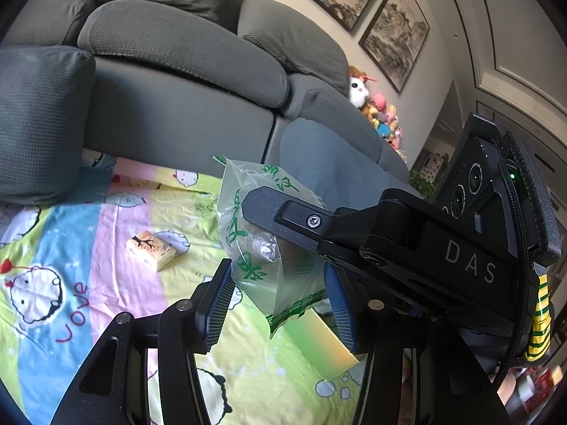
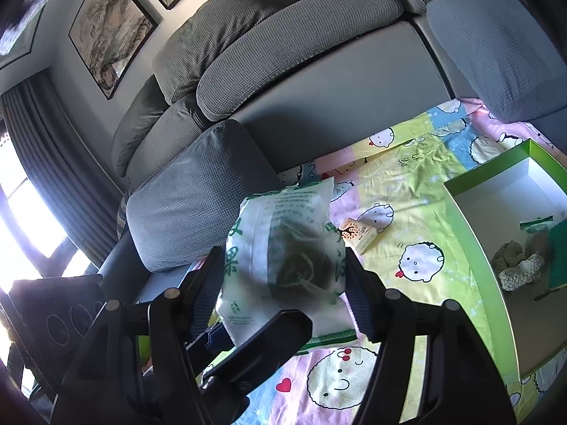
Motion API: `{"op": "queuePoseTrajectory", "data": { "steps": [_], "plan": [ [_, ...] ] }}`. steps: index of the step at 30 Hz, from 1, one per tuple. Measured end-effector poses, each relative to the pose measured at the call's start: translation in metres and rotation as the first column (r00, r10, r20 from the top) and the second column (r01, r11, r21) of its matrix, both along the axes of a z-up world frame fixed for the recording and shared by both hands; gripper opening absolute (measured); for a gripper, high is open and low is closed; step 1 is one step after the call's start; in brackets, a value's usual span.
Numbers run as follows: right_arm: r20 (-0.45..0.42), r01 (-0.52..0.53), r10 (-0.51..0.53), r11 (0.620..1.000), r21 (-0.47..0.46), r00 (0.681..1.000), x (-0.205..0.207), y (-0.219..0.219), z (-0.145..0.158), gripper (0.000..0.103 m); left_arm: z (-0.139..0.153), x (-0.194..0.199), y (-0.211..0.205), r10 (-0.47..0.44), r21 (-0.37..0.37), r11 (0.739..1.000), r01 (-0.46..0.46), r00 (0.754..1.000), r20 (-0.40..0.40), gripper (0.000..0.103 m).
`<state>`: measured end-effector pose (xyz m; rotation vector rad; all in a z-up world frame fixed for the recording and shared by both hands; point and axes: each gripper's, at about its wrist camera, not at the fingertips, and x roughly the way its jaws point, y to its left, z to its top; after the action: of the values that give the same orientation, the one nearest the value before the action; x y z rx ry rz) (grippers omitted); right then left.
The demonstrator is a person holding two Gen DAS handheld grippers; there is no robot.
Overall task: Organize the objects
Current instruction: 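Carry the plastic bag with the right gripper over the green box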
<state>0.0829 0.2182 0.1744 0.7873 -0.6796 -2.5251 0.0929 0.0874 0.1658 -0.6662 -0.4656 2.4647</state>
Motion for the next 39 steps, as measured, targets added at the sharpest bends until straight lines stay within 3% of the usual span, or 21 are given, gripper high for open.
{"op": "queuePoseTrajectory", "data": {
  "steps": [5, 15, 24, 29, 39],
  "plan": [
    [-0.008, 0.008, -0.009, 1.0, -0.013, 1.0, 0.002, 0.007, 0.001, 0.064, 0.003, 0.0, 0.01, -0.016, -0.02, 1.0, 0.016, 1.0, -0.007, 0.052],
    [-0.028, 0.121, -0.124, 0.988, -0.097, 0.992, 0.007, 0.053, -0.001, 0.065, 0.01, -0.026, 0.063, -0.159, -0.119, 0.98, 0.158, 0.987, 0.001, 0.052],
    [0.061, 0.262, -0.255, 0.948, -0.18, 0.965, 0.001, 0.108, -0.028, 0.064, -0.003, -0.052, 0.12, -0.27, -0.183, 0.943, 0.279, 0.96, 0.073, 0.052],
    [0.118, 0.339, -0.321, 0.918, -0.205, 0.94, 0.005, 0.134, -0.043, 0.064, -0.017, -0.06, 0.147, -0.325, -0.18, 0.922, 0.342, 0.938, 0.119, 0.052],
    [0.233, 0.434, -0.383, 0.87, -0.233, 0.894, 0.005, 0.167, -0.071, 0.064, -0.036, -0.07, 0.179, -0.357, -0.193, 0.899, 0.394, 0.913, 0.197, 0.052]
  ]
}}
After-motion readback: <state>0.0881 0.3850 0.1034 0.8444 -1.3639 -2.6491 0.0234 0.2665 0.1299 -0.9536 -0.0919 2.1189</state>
